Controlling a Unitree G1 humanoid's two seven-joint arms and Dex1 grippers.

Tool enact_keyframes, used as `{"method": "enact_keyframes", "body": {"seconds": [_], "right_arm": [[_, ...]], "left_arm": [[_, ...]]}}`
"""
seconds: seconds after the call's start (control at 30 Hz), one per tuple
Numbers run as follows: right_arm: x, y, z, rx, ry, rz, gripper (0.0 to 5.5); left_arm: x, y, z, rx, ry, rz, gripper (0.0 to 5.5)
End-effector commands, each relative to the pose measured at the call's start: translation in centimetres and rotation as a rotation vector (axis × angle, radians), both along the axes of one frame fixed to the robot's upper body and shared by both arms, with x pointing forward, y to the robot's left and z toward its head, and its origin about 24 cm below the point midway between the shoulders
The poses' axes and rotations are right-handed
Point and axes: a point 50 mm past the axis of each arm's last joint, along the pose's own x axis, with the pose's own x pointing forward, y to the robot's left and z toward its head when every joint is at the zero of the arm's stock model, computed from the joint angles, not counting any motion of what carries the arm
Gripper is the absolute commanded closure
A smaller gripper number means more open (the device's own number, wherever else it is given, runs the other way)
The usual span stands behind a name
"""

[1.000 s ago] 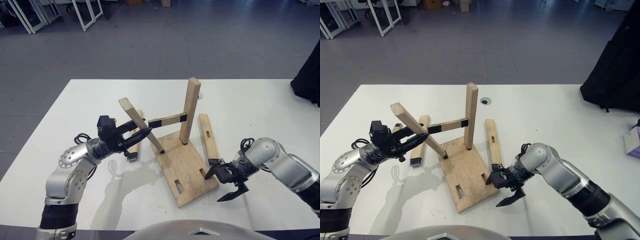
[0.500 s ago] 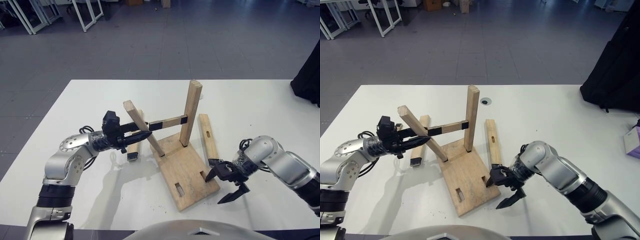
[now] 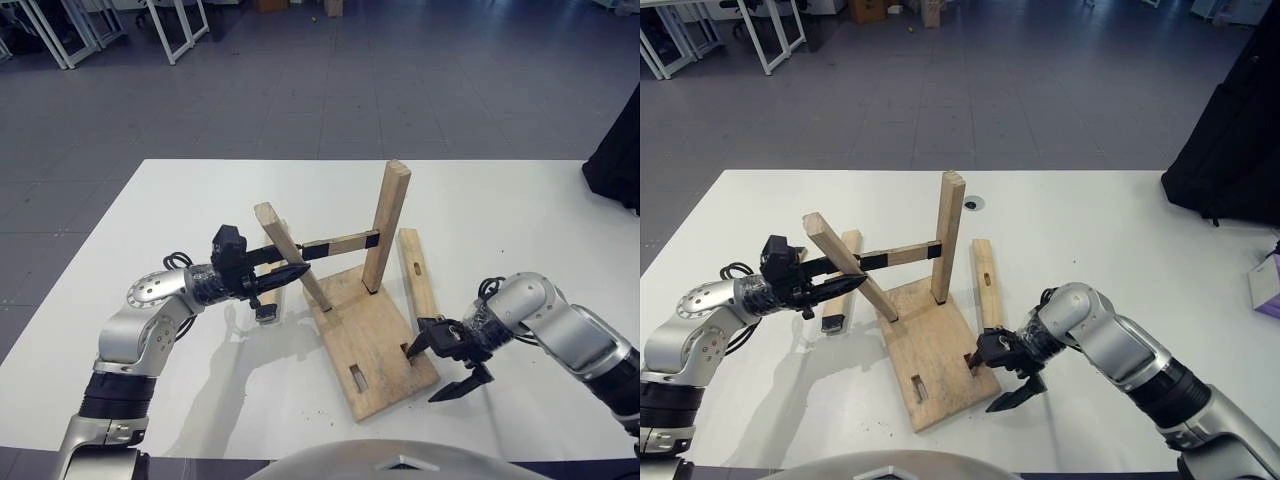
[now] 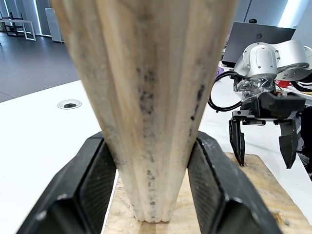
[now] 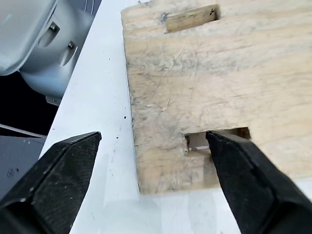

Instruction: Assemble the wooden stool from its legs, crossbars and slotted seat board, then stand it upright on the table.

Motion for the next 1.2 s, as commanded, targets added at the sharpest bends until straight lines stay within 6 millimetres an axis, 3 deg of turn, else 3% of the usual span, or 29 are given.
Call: {"method": "enact_keyframes", "body": {"seconds": [0.03,0.2,0.37,0.43,0.5,0.6,0.7,0.9,1.2], "right_arm": [[0.8,0.3,2.8,0.086,-0.070,-0.040,1.51],[1.8,1.0,5.5,0.220,-0.154,-0.097,1.51],[5.1,3.1,11.4,0.690,-0.363,-0.390,1.51],[6.6,4.1,14.2,0.888,-0.559,-0.547,1.51],[7.6,5.4,14.5,0.870,-0.838,-0.594,1.51],[8.0,8.0,11.9,0.723,-1.125,-0.531,1.51],[7.0,9.5,7.6,0.563,-1.223,-0.327,1.51],[6.0,7.2,-1.7,0.143,-1.067,-0.062,1.51],[3.3,4.6,-6.6,-0.141,-0.710,0.055,1.51]], "left_arm": [[-2.9,-0.2,-5.9,0.171,0.293,-0.002,3.48],[-3.3,-0.1,-6.2,0.184,0.305,-0.003,3.48],[-3.4,0.0,-6.1,0.190,0.305,-0.006,3.48],[-3.5,0.1,-6.1,0.193,0.310,-0.008,3.48],[-3.5,0.3,-6.2,0.196,0.314,-0.008,3.48],[-3.5,0.2,-6.2,0.205,0.313,-0.016,3.48],[-3.3,0.1,-6.1,0.210,0.309,-0.027,3.48],[-3.4,0.1,-6.0,0.214,0.309,-0.020,3.48],[-2.8,-0.1,-6.0,0.214,0.280,0.001,3.48]]}}
